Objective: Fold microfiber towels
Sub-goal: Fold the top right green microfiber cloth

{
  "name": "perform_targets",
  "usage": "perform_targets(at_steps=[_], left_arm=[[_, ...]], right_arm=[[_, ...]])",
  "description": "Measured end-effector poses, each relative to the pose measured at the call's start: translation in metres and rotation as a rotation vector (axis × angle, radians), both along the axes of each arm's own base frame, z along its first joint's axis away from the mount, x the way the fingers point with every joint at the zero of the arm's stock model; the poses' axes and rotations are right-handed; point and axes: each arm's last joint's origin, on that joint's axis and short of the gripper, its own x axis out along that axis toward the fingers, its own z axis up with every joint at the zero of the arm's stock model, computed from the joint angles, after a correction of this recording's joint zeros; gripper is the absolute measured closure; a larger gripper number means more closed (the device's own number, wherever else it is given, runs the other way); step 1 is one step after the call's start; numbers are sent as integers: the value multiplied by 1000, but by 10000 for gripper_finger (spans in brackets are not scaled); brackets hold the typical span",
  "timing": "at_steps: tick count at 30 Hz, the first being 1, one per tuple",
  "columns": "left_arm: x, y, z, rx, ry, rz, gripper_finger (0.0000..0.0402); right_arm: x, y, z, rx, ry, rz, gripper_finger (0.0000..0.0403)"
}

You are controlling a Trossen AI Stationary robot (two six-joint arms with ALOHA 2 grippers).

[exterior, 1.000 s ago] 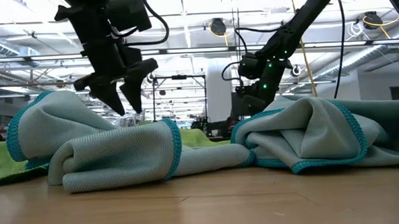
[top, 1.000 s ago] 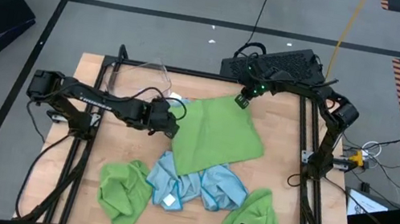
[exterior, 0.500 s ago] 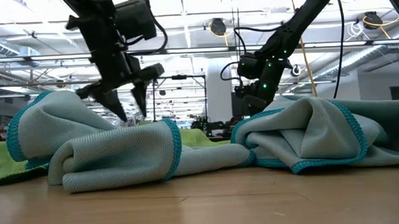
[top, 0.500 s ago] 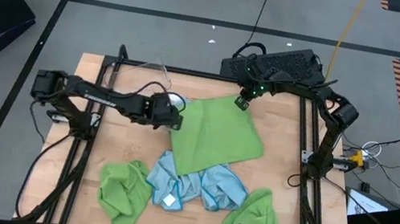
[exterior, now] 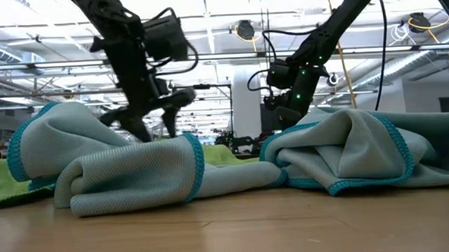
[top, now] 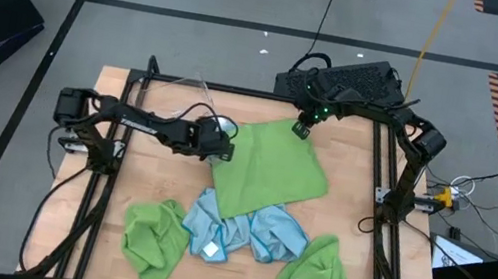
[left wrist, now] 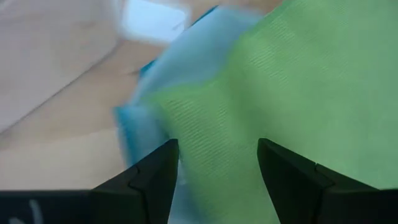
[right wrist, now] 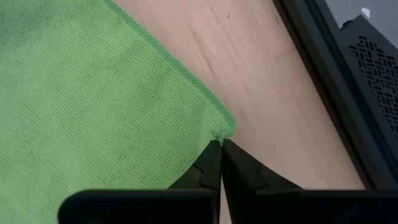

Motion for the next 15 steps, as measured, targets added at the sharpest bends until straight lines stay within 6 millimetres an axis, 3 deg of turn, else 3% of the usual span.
perform_targets(at_steps=[15], left_arm=[[5, 9, -6, 24, -8, -1, 191]], right_arm=[[0, 1, 0, 7, 9, 2, 403]])
